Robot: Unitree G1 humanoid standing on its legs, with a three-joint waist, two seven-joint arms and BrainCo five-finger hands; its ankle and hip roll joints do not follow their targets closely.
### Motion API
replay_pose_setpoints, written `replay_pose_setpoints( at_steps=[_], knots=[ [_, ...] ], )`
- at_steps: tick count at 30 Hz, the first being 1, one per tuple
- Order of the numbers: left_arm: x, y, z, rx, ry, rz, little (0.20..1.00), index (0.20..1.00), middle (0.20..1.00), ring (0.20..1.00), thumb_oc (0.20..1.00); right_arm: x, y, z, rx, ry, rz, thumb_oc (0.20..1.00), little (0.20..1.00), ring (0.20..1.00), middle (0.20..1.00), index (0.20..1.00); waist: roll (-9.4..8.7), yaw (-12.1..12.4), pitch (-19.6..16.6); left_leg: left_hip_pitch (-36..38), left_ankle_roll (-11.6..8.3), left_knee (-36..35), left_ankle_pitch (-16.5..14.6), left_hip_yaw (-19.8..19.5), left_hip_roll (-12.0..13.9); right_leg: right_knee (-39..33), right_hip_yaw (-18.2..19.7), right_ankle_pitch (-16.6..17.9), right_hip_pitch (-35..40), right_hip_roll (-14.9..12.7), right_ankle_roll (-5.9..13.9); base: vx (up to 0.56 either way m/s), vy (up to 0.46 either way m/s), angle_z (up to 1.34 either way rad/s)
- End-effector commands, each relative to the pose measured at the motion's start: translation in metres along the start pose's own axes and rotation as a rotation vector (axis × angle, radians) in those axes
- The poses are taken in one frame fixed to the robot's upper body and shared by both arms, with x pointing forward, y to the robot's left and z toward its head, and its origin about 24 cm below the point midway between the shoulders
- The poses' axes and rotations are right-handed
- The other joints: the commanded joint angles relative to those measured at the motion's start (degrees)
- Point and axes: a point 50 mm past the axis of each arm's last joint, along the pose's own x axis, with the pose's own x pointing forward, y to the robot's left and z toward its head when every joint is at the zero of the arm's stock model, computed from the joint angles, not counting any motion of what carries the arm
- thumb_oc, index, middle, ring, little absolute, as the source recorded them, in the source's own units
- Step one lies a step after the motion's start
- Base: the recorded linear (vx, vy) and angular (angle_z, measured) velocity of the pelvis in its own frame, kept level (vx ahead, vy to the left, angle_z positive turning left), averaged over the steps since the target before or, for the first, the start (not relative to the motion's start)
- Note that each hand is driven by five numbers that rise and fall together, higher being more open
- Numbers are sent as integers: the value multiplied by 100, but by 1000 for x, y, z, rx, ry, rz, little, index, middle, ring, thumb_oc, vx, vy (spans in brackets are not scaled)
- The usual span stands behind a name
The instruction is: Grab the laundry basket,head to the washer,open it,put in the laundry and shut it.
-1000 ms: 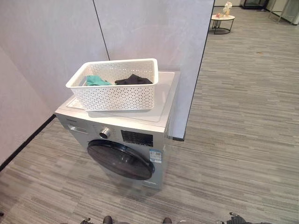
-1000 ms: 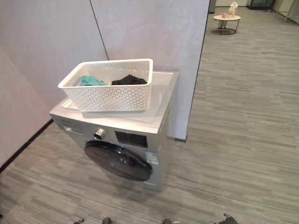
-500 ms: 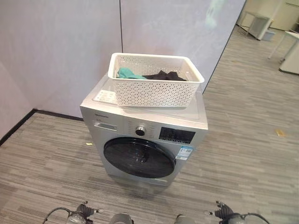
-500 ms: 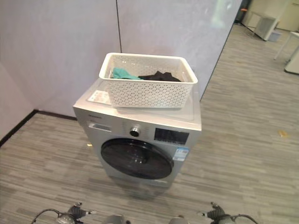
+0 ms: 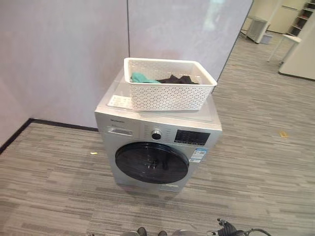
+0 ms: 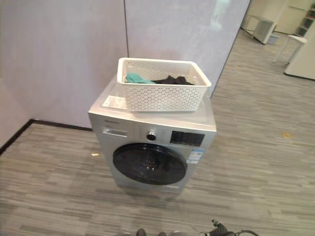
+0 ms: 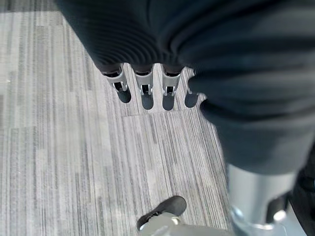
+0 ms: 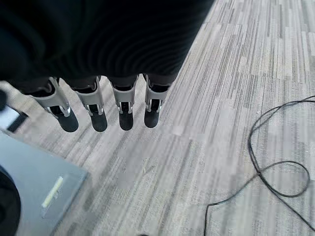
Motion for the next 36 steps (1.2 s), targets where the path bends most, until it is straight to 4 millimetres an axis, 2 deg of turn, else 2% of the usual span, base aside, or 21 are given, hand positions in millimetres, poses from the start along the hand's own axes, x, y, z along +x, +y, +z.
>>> replay_pose_setpoints(
  at_steps=[1, 2, 3, 4, 5, 6, 7, 8, 11, 12, 17, 22, 28, 36],
  knots=[
    [2, 4, 34, 16, -111, 25, 1000, 1000, 1000, 1000, 1000, 1, -39, 16, -51, -60, -101, 1000, 1000, 1000, 1000, 1000, 144, -23, 237, -248, -419, 1479, -106, -512, 670, -844, -1, 508, 406, 11, 595, -42, -124, 21],
    [2, 4, 39, 6, -122, 23, 1000, 1000, 1000, 1000, 1000, 1, -44, 14, -61, -42, -115, 1000, 1000, 1000, 1000, 1000, 153, -38, 328, -513, -600, 1690, 245, -366, 1034, -907, -115, 483, 529, -29, 554, -36, -50, 28],
    [2, 4, 39, 6, -122, 23, 1000, 1000, 1000, 1000, 1000, 1, -44, 14, -61, -42, -115, 1000, 1000, 1000, 1000, 1000, 154, -39, 329, -514, -600, 1694, 243, -368, 1035, -908, -116, 484, 530, -27, 554, -3, 15, 24],
    [2, 4, 42, 13, -132, 26, 1000, 1000, 1000, 1000, 1000, 0, -46, 12, -57, -35, -124, 1000, 1000, 1000, 1000, 1000, 150, -78, 321, -463, -561, 1302, 254, -124, 1348, -977, -195, 480, 579, -112, 603, 39, 81, 16],
    [2, 4, 44, 24, -139, 28, 1000, 1000, 1000, 1000, 1000, 0, -47, 12, -49, -32, -128, 1000, 1000, 1000, 1000, 1000, 144, -18, 332, -405, -517, 911, 205, -201, 1390, -1008, -157, 473, 630, -167, 644, 115, 168, 40],
    [2, 7, 45, 39, -145, 39, 1000, 1000, 1000, 1000, 1000, 0, -47, 14, -46, -43, -132, 1000, 1000, 1000, 1000, 1000, 201, 78, 301, -401, -567, 295, 407, -707, 1373, -942, -57, 419, 631, -176, 704, 134, 178, 36],
    [2, 9, 43, 38, -133, 48, 1000, 1000, 1000, 1000, 1000, 1, -45, 16, -45, -50, -124, 1000, 1000, 1000, 1000, 1000, 214, 74, 255, -279, -577, 245, 307, -888, 1299, -852, -14, 358, 572, -232, 743, 129, 169, 30],
    [3, 10, 40, 39, -123, 49, 1000, 1000, 1000, 1000, 1000, 1, -44, 16, -45, -50, -119, 1000, 1000, 1000, 1000, 1000, 235, 34, 216, -242, -583, 121, 359, -941, 1274, -847, -12, 367, 561, -255, 745, 86, 143, -10],
    [3, 11, 35, 45, -107, 45, 1000, 1000, 1000, 1000, 1000, 1, -42, 14, -53, -40, -113, 1000, 1000, 1000, 1000, 1000, 278, -13, 127, -54, -565, -197, 413, -882, 1210, -855, -6, 397, 587, -321, 794, 87, 131, -13],
    [2, 11, 29, 58, -88, 40, 1000, 1000, 1000, 1000, 1000, 1, -41, 14, -39, -39, -117, 1000, 1000, 1000, 1000, 1000, 316, -54, 9, 91, -512, -384, 402, -838, 1101, -888, 64, 430, 589, -364, 836, 88, 168, 2],
    [2, 10, 25, 78, -86, 41, 1000, 1000, 1000, 1000, 1000, 3, -34, 22, -47, -68, -109, 1000, 1000, 1000, 1000, 1000, 342, -61, -88, 249, -403, -601, 369, -720, 980, -985, 248, 496, 563, -441, 898, 57, 109, -34],
    [2, 11, 24, 96, -86, 51, 1000, 1000, 1000, 1000, 1000, 4, -28, 35, -110, -118, -94, 1000, 1000, 1000, 1000, 1000, 267, -28, -48, 306, -367, -859, 461, -634, 974, -1021, 276, 570, 451, -463, 971, -8, 33, -9],
    [2, 4, 24, 133, -90, 36, 1000, 1000, 1000, 1000, 1000, 4, -28, 30, -104, -100, -96, 1000, 1000, 1000, 1000, 1000, 207, 6, -48, 422, -379, -1094, 505, -598, 991, -1244, 229, 669, 552, -476, 1049, 17, 5, 5],
    [1, 2, 19, 140, -77, 35, 1000, 1000, 1000, 1000, 1000, 3, -33, 30, -62, -107, -127, 1000, 1000, 1000, 1000, 1000, 155, -2, -34, 377, -410, -1157, 553, -644, 1025, -1223, 156, 661, 539, -457, 1060, 7, 0, -1]
  ],
)
